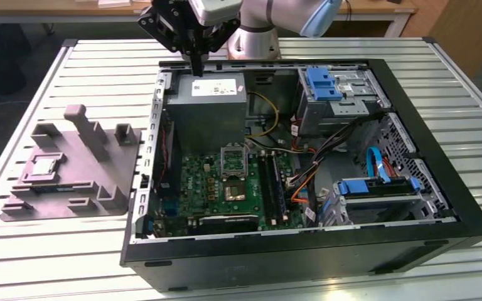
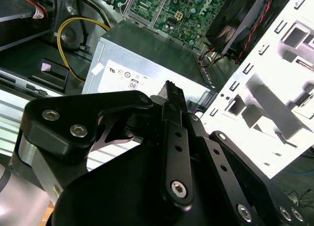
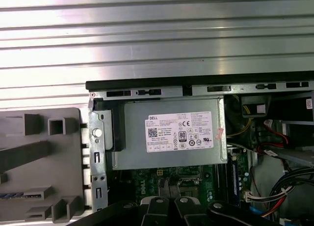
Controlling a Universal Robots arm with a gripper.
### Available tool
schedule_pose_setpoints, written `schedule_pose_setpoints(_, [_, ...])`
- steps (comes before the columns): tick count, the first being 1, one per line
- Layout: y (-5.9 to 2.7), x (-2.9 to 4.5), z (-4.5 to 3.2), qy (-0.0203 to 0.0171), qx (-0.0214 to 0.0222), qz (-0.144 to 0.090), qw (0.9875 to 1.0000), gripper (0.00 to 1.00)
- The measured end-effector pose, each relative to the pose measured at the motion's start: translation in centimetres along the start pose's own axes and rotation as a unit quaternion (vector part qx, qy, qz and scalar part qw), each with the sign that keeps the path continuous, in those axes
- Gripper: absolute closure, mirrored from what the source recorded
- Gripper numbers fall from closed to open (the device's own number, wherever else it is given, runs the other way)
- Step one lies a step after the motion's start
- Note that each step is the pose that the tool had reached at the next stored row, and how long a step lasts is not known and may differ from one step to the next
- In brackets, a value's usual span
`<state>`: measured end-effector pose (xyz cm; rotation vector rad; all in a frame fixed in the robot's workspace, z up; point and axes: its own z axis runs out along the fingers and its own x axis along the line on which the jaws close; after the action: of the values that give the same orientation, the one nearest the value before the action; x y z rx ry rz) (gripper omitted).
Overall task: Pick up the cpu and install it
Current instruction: 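Reach for the cpu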
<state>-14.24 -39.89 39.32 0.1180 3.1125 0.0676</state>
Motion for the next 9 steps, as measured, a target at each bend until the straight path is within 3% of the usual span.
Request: schedule_pose_setpoints(9, [-0.03,0.41,-0.01,0.0000,0.0000,0.000,1.0000,0.89])
